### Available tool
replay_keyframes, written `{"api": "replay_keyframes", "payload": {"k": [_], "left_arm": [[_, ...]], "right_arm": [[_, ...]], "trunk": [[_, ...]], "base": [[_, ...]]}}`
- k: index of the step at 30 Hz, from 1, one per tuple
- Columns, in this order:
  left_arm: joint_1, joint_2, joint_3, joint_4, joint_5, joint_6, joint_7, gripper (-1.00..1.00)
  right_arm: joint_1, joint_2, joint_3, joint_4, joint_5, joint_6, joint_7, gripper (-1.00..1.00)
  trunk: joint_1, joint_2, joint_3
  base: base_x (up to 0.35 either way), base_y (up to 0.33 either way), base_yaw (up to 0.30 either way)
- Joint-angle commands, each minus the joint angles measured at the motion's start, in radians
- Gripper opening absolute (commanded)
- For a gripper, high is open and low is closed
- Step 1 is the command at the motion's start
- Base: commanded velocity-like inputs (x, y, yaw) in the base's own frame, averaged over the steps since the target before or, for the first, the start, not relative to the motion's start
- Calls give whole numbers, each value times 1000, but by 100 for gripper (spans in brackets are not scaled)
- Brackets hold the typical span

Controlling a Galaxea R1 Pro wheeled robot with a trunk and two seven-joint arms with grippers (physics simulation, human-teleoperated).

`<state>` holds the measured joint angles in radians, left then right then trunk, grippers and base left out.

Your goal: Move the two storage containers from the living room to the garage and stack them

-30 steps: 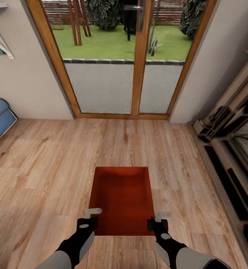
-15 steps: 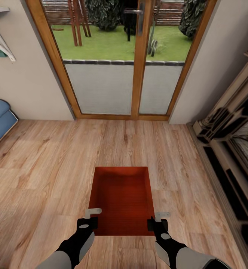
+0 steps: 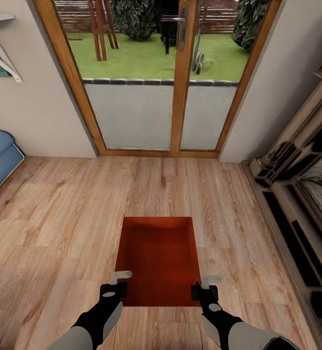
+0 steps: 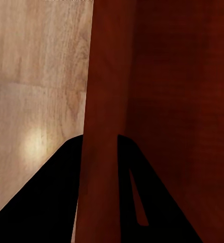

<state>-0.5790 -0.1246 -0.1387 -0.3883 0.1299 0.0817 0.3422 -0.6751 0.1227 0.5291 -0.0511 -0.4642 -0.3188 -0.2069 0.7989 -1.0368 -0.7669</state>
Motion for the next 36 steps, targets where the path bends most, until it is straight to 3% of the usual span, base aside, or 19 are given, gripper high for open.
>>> {"api": "replay_keyframes", "payload": {"k": [1,20,36], "left_arm": [[-1,0,4,-6,-10,-4,11,-100],[-1,0,4,-7,-2,-5,11,-100],[-1,0,4,-6,-2,-4,11,-100]], "right_arm": [[0,1,-17,2,-11,0,1,-100],[0,2,-17,2,-11,0,0,-100],[0,0,-17,2,-11,0,0,-100]], "trunk": [[-4,7,3],[-77,140,68],[-77,140,93]], "base": [[0,0,0],[0,0,0],[0,0,0]]}}
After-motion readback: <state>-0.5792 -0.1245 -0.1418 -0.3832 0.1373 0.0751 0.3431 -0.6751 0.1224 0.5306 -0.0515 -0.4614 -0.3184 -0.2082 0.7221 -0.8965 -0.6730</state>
